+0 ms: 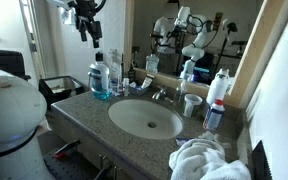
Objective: Remove the black lid from the mouthwash bottle
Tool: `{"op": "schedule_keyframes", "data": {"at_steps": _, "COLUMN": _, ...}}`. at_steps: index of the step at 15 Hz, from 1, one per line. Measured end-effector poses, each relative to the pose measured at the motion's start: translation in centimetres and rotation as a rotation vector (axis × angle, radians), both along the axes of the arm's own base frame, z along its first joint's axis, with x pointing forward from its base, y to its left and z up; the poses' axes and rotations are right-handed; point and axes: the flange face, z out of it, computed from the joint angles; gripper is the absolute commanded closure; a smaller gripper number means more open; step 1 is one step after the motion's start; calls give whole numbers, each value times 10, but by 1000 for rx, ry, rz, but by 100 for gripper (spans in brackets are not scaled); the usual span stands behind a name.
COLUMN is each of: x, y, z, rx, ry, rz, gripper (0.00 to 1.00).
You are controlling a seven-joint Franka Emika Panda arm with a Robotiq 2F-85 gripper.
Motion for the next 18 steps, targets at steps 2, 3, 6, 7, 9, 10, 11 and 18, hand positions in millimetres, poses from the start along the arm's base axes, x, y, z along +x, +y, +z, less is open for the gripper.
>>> {"op": "schedule_keyframes", "data": {"at_steps": 2, "x": 0, "y": 0, "z": 0, "rx": 0, "ry": 0, "rz": 0, "gripper": 0}}
{"op": "schedule_keyframes", "data": {"at_steps": 3, "x": 0, "y": 0, "z": 0, "rx": 0, "ry": 0, "rz": 0, "gripper": 0}}
{"op": "schedule_keyframes", "data": {"at_steps": 6, "x": 0, "y": 0, "z": 0, "rx": 0, "ry": 0, "rz": 0, "gripper": 0}}
{"op": "schedule_keyframes", "data": {"at_steps": 7, "x": 0, "y": 0, "z": 0, "rx": 0, "ry": 0, "rz": 0, "gripper": 0}}
{"op": "schedule_keyframes", "data": {"at_steps": 9, "x": 0, "y": 0, "z": 0, "rx": 0, "ry": 0, "rz": 0, "gripper": 0}}
{"op": "schedule_keyframes", "data": {"at_steps": 10, "x": 0, "y": 1, "z": 0, "rx": -1, "ry": 0, "rz": 2, "gripper": 0}}
{"op": "schedule_keyframes", "data": {"at_steps": 11, "x": 0, "y": 3, "z": -1, "rx": -6, "ry": 1, "rz": 5, "gripper": 0}}
{"op": "schedule_keyframes", "data": {"at_steps": 18, "x": 37, "y": 56, "z": 6, "rx": -108, "ry": 14, "rz": 87, "gripper": 0}}
